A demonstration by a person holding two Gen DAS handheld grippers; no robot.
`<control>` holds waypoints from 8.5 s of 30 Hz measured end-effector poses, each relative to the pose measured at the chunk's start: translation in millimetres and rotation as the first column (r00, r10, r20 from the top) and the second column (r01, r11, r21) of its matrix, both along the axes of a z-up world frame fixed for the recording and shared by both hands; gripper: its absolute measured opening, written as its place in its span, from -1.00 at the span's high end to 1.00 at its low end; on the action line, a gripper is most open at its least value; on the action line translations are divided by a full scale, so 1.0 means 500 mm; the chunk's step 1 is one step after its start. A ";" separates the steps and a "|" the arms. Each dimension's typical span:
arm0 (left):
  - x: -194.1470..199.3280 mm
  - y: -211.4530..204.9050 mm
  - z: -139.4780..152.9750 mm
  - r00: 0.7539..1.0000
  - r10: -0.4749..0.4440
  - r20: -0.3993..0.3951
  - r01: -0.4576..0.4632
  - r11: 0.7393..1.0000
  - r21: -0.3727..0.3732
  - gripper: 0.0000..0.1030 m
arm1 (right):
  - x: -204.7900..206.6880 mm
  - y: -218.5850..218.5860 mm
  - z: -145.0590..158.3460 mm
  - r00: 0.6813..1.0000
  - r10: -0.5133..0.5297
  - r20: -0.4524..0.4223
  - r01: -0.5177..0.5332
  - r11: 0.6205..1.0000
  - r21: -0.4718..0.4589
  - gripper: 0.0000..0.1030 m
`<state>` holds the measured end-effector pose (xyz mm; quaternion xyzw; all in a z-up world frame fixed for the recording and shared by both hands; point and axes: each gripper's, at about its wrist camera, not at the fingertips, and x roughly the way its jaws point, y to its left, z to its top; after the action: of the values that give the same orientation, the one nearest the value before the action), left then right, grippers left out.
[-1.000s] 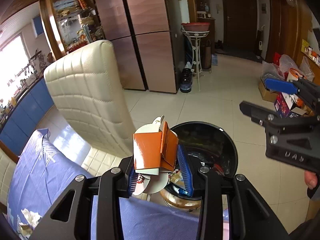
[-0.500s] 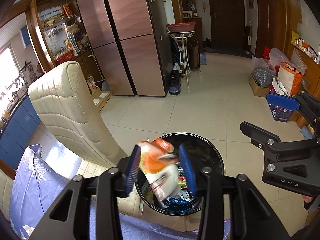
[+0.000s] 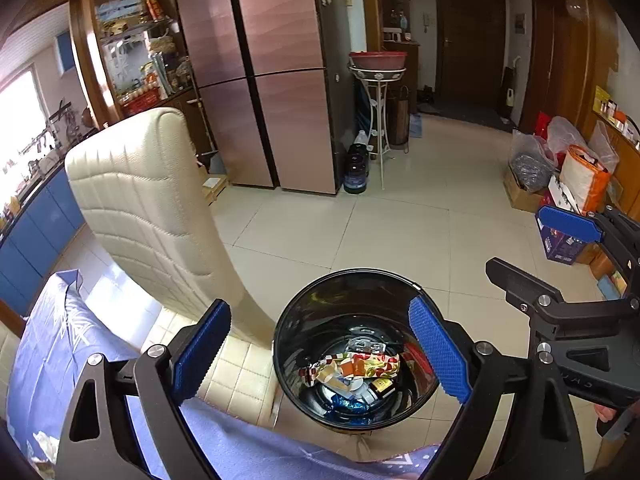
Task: Collect trash
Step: 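Return both tools to the table over the milk carton and tissue, then grasp the white tissue with the right tool while the left tool grasps the milk carton, then lift both items and carry them over the black bin, then open the right tool to drop the tissue into the bin, then open the left tool to drop the milk carton into the bin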
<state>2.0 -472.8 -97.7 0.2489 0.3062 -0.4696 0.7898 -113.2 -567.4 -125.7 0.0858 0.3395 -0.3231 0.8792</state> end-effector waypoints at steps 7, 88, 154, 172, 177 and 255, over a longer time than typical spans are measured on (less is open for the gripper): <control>0.036 0.069 0.016 0.997 0.077 0.002 -0.077 0.997 -0.012 -0.72 | 0.046 0.050 0.017 0.997 0.077 0.007 -0.077 0.997 -0.022 -0.50; 0.437 0.981 -0.188 0.519 0.850 0.090 -0.855 0.513 0.080 -0.11 | 0.686 0.890 -0.167 0.517 0.835 -0.189 -0.832 0.542 0.115 0.44; 0.077 0.649 -0.025 0.800 0.579 0.157 -0.585 0.811 -0.009 0.59 | 0.308 0.576 -0.022 0.704 0.699 -0.126 -0.705 0.709 -0.008 0.61; 0.046 0.496 -0.015 0.896 0.412 0.163 -0.415 0.910 -0.015 0.59 | 0.230 0.424 -0.007 0.825 0.552 -0.120 -0.559 0.829 -0.025 0.61; 0.035 0.456 -0.014 0.915 0.367 0.169 -0.370 0.929 -0.016 0.59 | 0.215 0.390 -0.002 0.846 0.520 -0.117 -0.526 0.850 -0.030 0.61; -0.068 0.089 -0.002 0.981 -0.003 0.196 0.011 0.999 -0.040 0.58 | -0.009 0.004 0.020 0.999 -0.040 -0.013 0.039 0.998 -0.052 -0.87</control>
<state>-31.8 -428.1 -99.0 0.2786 0.2165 -0.4516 0.8195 -117.7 -565.2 -115.7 0.0676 0.3355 -0.3495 0.8722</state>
